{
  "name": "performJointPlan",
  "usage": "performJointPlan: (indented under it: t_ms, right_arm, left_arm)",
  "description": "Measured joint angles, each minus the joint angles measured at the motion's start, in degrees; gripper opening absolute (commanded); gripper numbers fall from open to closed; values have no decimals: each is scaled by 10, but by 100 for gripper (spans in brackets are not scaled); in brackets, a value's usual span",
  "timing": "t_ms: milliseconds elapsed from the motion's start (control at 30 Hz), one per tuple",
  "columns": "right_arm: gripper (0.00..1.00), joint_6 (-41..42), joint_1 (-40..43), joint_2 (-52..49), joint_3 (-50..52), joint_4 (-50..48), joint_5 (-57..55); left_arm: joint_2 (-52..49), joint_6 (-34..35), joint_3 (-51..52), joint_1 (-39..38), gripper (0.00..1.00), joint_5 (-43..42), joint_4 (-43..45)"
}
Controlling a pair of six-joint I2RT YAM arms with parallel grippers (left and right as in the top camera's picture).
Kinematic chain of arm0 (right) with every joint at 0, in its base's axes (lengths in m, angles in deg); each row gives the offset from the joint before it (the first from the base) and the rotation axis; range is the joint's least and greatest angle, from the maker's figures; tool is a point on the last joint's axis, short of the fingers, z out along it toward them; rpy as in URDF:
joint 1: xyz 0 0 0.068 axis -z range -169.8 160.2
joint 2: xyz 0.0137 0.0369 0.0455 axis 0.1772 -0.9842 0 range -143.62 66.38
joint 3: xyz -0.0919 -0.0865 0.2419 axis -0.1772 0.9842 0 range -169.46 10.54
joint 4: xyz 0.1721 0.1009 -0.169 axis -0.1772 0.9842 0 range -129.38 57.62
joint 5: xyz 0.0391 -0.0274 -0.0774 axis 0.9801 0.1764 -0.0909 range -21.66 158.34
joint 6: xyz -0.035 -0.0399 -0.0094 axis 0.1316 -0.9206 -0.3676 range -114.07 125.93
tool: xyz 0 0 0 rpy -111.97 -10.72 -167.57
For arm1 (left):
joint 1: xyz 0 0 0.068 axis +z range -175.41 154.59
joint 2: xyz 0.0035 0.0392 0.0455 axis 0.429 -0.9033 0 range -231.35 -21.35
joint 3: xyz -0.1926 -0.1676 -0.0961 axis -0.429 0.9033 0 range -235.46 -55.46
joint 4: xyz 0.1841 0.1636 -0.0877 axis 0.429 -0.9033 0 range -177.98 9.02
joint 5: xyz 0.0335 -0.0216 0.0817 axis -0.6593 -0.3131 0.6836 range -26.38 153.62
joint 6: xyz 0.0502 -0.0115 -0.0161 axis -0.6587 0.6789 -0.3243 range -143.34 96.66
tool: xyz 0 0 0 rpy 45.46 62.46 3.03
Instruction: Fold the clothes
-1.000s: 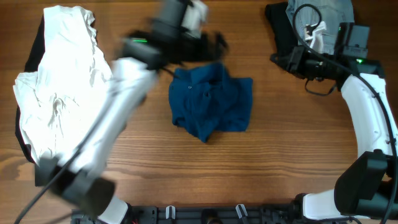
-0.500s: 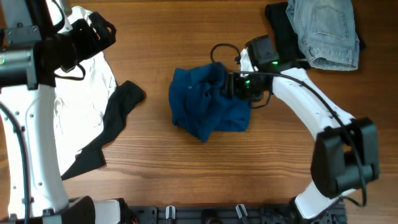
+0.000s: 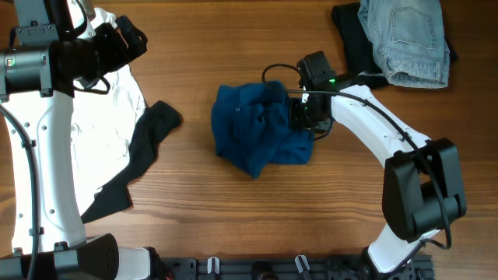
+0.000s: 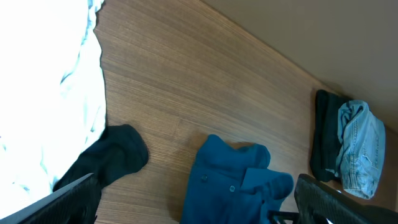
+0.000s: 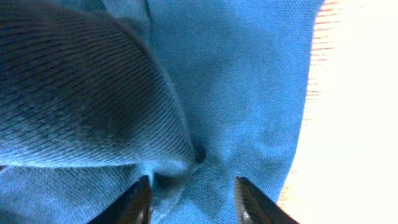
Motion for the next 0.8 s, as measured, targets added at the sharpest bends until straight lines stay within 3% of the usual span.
performJointPlan:
  t_ms: [100, 167, 300, 400, 533, 667, 800]
  right_arm:
    - [45, 0, -1, -1, 0, -21, 2]
    - [26, 2, -1, -11, 0, -37, 8]
    - [4, 5, -1, -24, 0, -48, 26]
    - [4, 5, 0, -24, 0, -38, 34]
    - [4, -17, 19, -8, -28, 49, 55]
    - [4, -66, 82, 26, -108, 130, 77]
    - [4, -95, 134, 25, -101, 142, 79]
  left_arm:
    - [0, 0, 0, 0, 100, 0, 0]
    - [0, 0, 0, 0, 100, 0, -1]
    - [0, 0, 0, 0, 100, 0, -6]
    - [0, 0, 0, 0, 100, 0, -7]
    - [0, 0, 0, 0, 100, 0, -8]
    - [0, 0, 0, 0, 100, 0, -9]
    - [0, 0, 0, 0, 100, 0, -9]
